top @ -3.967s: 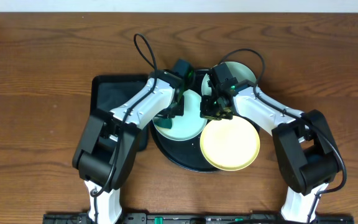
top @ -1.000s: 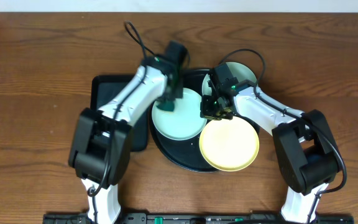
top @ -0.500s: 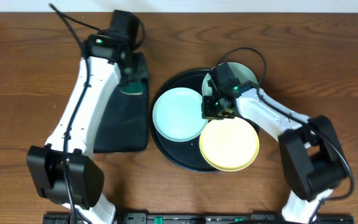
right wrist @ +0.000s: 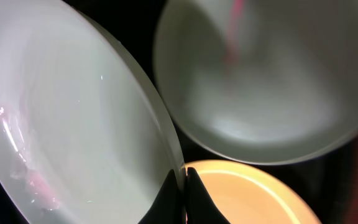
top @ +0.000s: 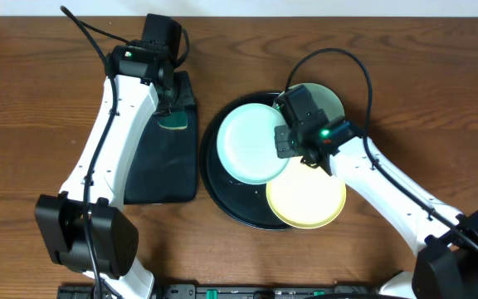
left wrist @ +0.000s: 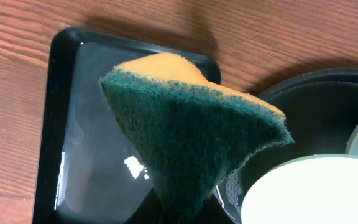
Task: Clean dirty plates on tray and stack at the side
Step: 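Grasp the left mint plate rim with the right gripper and lift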
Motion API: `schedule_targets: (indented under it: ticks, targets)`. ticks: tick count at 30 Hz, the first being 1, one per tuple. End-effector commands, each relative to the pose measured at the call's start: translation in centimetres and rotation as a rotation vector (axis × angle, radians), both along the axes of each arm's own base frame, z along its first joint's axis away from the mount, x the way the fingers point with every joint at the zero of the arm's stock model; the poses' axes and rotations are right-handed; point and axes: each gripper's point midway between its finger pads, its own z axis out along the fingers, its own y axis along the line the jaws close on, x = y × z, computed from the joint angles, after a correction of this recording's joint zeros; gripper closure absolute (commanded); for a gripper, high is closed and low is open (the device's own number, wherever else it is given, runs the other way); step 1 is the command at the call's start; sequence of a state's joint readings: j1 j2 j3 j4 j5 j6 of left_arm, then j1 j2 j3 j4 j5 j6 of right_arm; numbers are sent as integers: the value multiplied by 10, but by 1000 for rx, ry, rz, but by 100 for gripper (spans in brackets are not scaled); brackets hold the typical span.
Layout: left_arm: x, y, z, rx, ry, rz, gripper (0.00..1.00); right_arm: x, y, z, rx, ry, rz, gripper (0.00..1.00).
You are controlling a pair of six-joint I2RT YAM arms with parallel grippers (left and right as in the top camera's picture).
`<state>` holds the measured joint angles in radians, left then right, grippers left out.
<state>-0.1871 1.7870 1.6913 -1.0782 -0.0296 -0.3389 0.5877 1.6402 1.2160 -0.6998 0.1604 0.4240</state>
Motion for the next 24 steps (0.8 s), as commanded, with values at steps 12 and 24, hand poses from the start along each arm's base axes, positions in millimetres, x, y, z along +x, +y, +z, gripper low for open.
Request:
schedule_targets:
  ticks: [12,24]
  targets:
    - [1,2,7,9,-16,-8,93,10,-2,58,-400,-377,13,99]
    - [1,2,7,10,-16,-8,93,-10,19,131,-689,-737,-33,99]
